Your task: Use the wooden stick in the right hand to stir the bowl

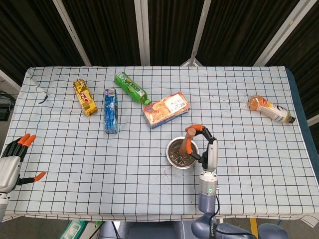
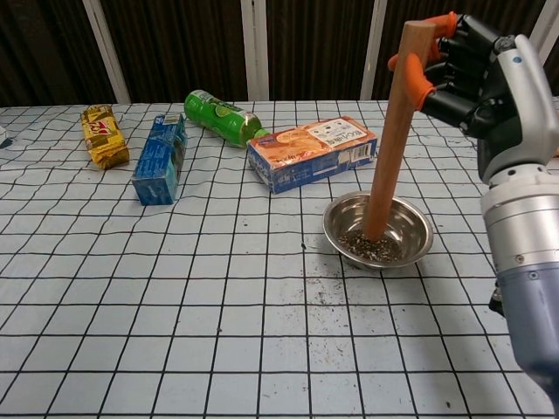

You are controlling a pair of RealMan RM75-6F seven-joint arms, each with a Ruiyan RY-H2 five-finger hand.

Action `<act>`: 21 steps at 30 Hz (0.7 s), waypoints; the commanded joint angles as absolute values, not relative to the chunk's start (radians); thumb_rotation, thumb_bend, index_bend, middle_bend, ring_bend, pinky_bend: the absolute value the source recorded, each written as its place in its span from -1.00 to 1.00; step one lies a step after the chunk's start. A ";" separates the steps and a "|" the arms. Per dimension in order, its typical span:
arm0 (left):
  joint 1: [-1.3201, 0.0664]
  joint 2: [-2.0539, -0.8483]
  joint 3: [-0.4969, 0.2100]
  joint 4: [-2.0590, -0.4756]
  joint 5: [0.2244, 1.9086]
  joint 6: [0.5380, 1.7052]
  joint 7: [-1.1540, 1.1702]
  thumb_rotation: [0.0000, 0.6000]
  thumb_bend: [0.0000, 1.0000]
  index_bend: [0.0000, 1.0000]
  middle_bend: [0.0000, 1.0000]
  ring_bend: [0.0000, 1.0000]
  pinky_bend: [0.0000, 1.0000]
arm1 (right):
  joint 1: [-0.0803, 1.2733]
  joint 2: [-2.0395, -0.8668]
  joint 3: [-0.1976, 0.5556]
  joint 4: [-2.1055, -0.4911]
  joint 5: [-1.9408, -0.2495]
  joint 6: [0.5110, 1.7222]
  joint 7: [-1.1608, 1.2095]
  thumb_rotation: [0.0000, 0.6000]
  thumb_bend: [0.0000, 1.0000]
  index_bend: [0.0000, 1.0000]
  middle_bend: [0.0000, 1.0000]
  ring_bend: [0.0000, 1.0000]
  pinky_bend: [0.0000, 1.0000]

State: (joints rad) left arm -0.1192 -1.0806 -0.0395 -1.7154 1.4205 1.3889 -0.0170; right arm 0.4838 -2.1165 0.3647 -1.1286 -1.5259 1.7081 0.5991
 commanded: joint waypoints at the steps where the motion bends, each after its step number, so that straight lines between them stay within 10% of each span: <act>1: -0.119 -1.081 -0.039 -1.716 1.422 1.389 -0.017 1.00 -0.96 -1.00 -1.00 -1.00 -1.00 | 0.477 -2.077 0.372 -1.185 -1.548 1.736 0.581 1.00 0.20 0.53 0.25 0.23 0.03; 21: -0.113 -1.084 -0.037 -1.712 1.431 1.406 -0.009 1.00 -0.96 -1.00 -1.00 -1.00 -1.00 | 0.315 -1.575 0.336 -1.355 -1.607 1.758 0.484 1.00 0.20 0.53 0.25 0.23 0.03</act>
